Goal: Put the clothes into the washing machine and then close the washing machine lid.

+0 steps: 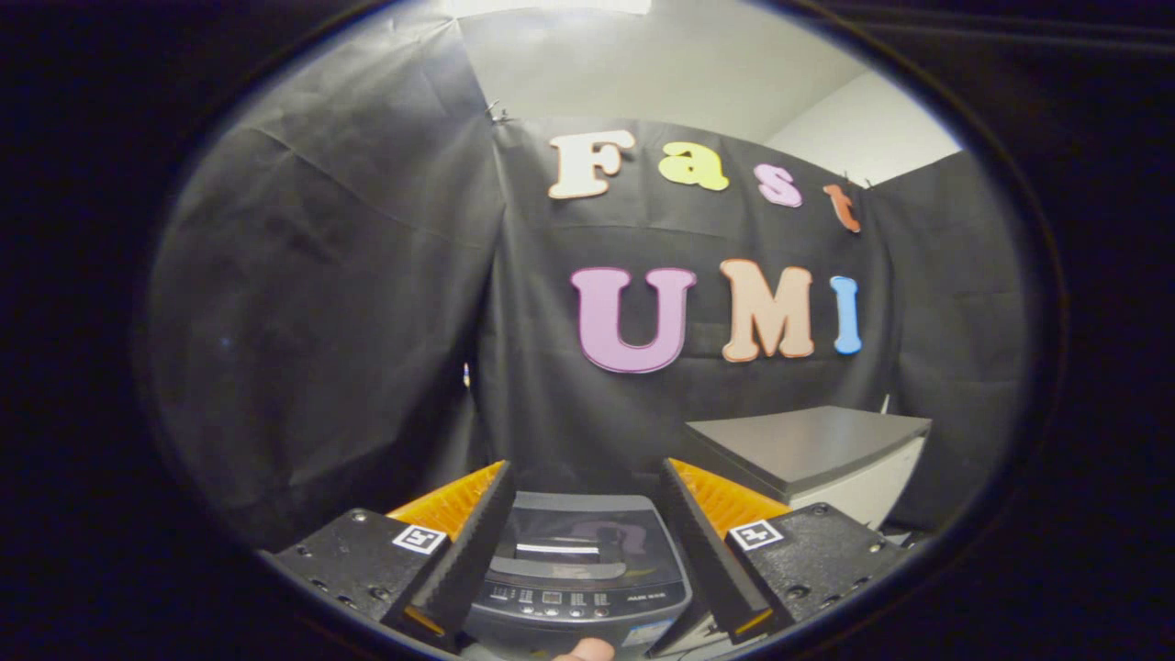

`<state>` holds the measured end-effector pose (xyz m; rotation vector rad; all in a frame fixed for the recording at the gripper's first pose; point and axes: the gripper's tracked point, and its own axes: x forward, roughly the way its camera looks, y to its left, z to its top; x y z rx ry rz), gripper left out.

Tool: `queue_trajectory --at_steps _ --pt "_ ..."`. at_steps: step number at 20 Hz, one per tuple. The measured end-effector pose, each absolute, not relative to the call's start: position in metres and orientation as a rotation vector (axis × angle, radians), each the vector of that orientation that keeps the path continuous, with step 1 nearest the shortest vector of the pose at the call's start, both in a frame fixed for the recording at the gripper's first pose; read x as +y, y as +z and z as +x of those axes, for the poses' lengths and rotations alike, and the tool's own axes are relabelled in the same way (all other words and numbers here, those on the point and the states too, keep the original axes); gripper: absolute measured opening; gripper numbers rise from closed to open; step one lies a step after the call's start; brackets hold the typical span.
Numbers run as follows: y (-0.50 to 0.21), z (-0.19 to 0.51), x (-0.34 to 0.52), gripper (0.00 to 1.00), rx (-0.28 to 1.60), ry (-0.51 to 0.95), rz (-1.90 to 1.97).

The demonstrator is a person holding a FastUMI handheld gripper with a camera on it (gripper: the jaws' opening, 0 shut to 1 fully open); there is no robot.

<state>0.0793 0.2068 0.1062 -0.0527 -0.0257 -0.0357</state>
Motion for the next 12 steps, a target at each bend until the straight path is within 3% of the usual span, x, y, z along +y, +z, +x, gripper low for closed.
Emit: queue_trajectory --at_steps 12 --pt "0.08 0.02 0.211 0.96 0.043 0.077 -0.107"
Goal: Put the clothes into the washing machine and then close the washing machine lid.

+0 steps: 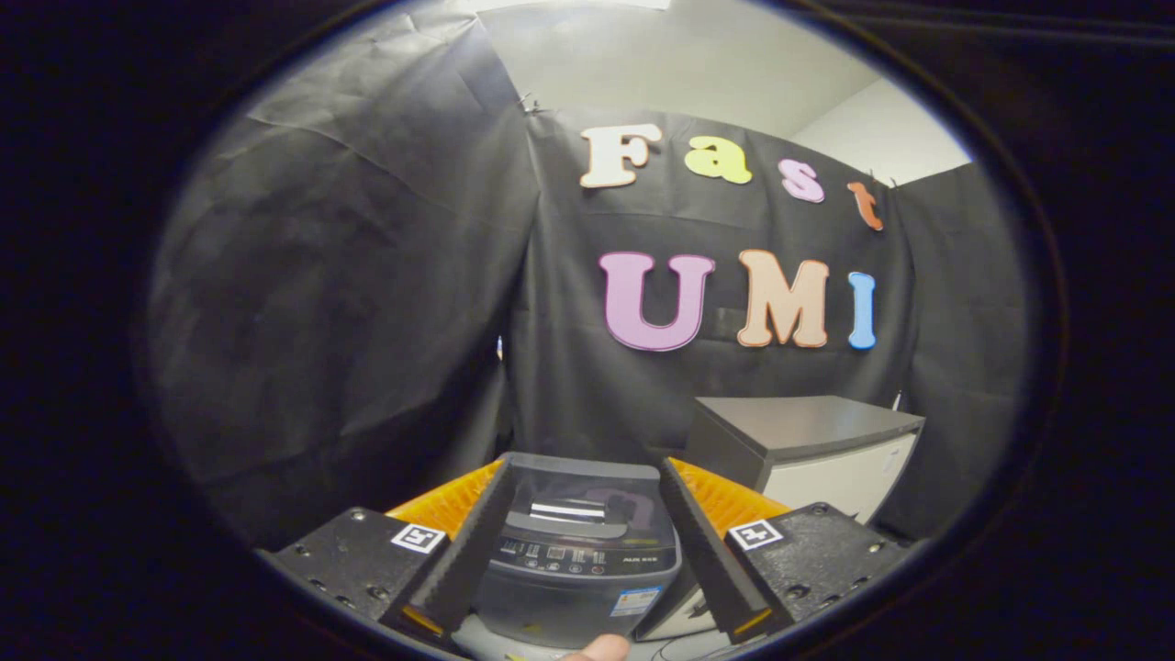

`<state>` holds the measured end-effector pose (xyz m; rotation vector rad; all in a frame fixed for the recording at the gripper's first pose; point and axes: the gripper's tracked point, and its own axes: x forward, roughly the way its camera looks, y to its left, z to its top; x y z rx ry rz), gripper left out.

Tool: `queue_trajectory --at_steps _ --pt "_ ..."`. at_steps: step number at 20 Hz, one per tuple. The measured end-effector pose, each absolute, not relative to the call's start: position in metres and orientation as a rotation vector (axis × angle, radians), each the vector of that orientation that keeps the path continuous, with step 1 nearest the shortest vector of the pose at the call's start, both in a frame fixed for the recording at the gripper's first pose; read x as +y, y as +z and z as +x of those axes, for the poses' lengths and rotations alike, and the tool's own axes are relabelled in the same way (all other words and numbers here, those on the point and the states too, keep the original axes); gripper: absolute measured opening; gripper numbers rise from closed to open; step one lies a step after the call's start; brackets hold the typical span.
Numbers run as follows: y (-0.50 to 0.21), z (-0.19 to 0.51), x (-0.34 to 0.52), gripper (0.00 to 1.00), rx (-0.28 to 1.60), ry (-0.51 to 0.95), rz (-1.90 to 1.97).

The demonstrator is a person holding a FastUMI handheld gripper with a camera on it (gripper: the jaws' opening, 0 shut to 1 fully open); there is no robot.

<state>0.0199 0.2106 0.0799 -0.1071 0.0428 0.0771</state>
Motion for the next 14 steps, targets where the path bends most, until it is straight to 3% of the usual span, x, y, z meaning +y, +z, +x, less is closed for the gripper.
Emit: queue_trajectory --at_steps 14 --pt "0.034 0.013 0.178 0.97 0.017 0.118 -0.034"
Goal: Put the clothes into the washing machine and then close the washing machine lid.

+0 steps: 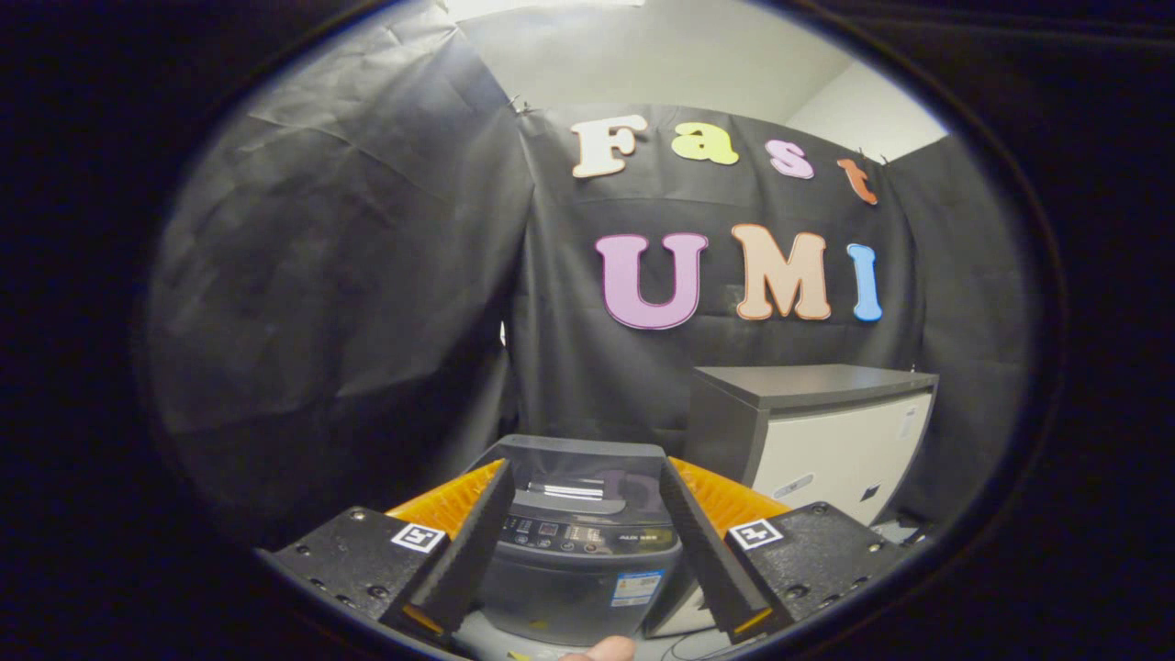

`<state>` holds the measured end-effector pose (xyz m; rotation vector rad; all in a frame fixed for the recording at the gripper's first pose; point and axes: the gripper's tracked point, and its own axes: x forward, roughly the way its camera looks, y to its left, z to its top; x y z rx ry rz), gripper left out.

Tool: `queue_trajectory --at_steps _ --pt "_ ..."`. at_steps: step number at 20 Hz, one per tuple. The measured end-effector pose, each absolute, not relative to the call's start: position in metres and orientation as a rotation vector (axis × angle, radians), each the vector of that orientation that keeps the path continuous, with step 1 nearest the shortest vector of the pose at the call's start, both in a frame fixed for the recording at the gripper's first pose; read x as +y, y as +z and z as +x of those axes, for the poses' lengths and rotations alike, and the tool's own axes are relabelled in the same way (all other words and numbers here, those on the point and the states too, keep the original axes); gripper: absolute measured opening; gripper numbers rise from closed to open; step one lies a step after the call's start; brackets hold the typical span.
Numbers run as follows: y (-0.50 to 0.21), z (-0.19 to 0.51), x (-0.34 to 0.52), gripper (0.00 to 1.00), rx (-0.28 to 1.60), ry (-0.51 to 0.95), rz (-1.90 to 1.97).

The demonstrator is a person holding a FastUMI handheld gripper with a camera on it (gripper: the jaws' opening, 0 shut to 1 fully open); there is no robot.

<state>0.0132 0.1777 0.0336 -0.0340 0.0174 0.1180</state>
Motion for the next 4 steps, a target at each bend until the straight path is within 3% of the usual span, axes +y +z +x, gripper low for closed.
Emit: queue_trajectory --at_steps 4 --pt "0.0338 0.0159 0.1771 0.97 0.008 0.116 -0.043"
